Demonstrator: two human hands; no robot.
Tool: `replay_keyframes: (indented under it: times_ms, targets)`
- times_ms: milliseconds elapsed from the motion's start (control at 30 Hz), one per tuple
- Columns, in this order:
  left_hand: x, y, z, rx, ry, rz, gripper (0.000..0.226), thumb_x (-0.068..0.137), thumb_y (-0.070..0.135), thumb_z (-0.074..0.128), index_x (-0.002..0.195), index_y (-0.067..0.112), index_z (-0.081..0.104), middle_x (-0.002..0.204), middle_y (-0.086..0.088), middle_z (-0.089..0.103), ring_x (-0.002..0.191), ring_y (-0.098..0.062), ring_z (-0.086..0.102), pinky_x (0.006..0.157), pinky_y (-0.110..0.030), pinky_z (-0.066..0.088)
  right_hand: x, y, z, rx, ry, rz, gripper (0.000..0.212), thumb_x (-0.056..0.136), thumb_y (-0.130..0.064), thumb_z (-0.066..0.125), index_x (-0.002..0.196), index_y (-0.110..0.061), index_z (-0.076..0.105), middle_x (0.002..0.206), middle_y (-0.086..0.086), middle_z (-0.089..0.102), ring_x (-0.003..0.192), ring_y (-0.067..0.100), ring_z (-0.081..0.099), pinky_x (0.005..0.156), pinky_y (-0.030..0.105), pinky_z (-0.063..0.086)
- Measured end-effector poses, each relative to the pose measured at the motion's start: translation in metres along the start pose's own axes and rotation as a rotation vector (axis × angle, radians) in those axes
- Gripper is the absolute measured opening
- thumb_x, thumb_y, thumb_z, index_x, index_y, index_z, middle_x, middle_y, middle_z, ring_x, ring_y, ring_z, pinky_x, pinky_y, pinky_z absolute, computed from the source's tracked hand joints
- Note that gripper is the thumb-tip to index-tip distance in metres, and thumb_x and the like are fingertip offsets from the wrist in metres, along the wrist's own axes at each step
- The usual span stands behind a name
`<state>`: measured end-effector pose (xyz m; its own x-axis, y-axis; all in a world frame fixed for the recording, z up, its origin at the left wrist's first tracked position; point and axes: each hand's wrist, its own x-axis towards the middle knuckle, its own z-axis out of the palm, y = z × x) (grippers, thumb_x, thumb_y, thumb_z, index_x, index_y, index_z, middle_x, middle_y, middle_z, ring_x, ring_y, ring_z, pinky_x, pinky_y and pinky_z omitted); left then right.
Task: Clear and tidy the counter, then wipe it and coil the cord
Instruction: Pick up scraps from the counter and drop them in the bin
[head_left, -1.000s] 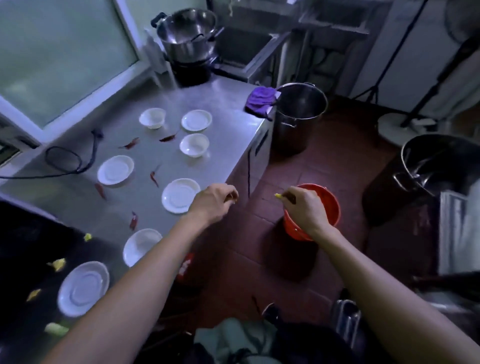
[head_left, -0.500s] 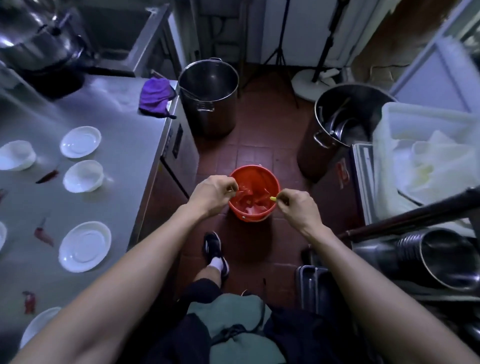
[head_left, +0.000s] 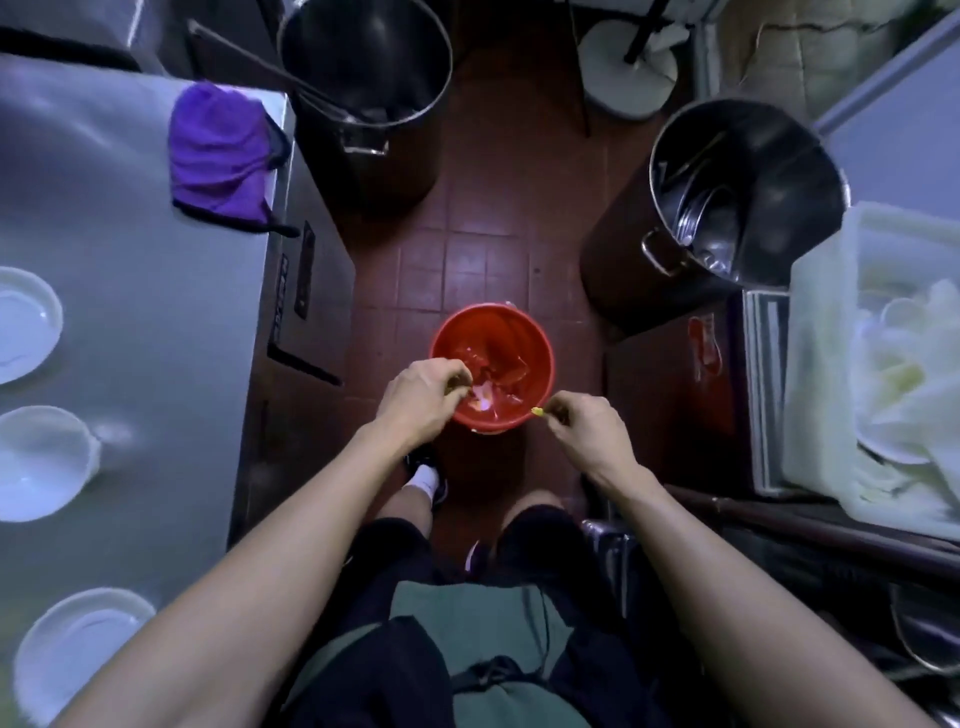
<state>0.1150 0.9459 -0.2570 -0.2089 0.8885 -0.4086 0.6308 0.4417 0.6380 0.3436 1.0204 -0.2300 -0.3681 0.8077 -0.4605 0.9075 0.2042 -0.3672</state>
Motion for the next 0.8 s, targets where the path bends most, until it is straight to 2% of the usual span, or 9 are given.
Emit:
replay_keyframes:
  times_ms: [200, 300, 500, 667, 800]
  targets:
    - [0.036, -0.019, 0.015, -0.053, -0.078, -0.071, 0.011, 0.087, 0.027, 0.069, 0.096, 0.033, 0.07, 0.099, 0.012, 0.07, 0.096, -0.018, 0.064, 0.086, -0.039, 0.054, 0.04, 0.001, 0.029, 0.039, -0.097, 0.108, 0.012, 0.086, -0.028, 0.062, 0.094, -0.024, 0.071, 0.09, -0.001, 0.074, 0.087, 0.026, 0.068, 0.07, 0.036, 0.053]
    - [0.057, -0.029, 0.024, -0.047, -0.067, -0.11, 0.012, 0.086, 0.024, 0.068, 0.095, 0.032, 0.07, 0.099, 0.011, 0.07, 0.096, -0.019, 0.065, 0.084, -0.039, 0.053, 0.065, 0.013, 0.044, 0.111, -0.118, 0.178, 0.01, 0.087, -0.028, 0.063, 0.093, -0.025, 0.07, 0.09, -0.004, 0.074, 0.088, 0.023, 0.068, 0.075, 0.038, 0.054]
    - [0.104, -0.052, 0.059, -0.179, -0.033, -0.275, 0.009, 0.085, 0.023, 0.073, 0.088, 0.031, 0.072, 0.087, 0.014, 0.072, 0.086, -0.013, 0.066, 0.087, -0.037, 0.054, 0.118, 0.043, 0.08, 0.285, -0.105, 0.294, 0.009, 0.088, -0.031, 0.065, 0.093, -0.027, 0.071, 0.084, -0.009, 0.073, 0.084, 0.014, 0.068, 0.079, 0.033, 0.055]
    - [0.139, -0.074, 0.094, -0.234, -0.012, -0.36, 0.007, 0.086, 0.021, 0.075, 0.088, 0.028, 0.074, 0.082, 0.011, 0.071, 0.083, -0.011, 0.067, 0.085, -0.034, 0.055, 0.153, 0.065, 0.121, 0.403, -0.084, 0.382, 0.007, 0.087, -0.024, 0.067, 0.089, -0.025, 0.074, 0.076, -0.014, 0.069, 0.081, 0.01, 0.066, 0.081, 0.029, 0.053]
    - [0.164, -0.098, 0.129, -0.147, -0.093, -0.347, 0.005, 0.087, 0.023, 0.073, 0.089, 0.027, 0.073, 0.08, 0.012, 0.07, 0.084, -0.011, 0.064, 0.087, -0.033, 0.053, 0.176, 0.085, 0.159, 0.444, -0.102, 0.44, 0.013, 0.087, -0.017, 0.065, 0.093, -0.022, 0.075, 0.079, -0.008, 0.07, 0.086, 0.018, 0.068, 0.086, 0.034, 0.054]
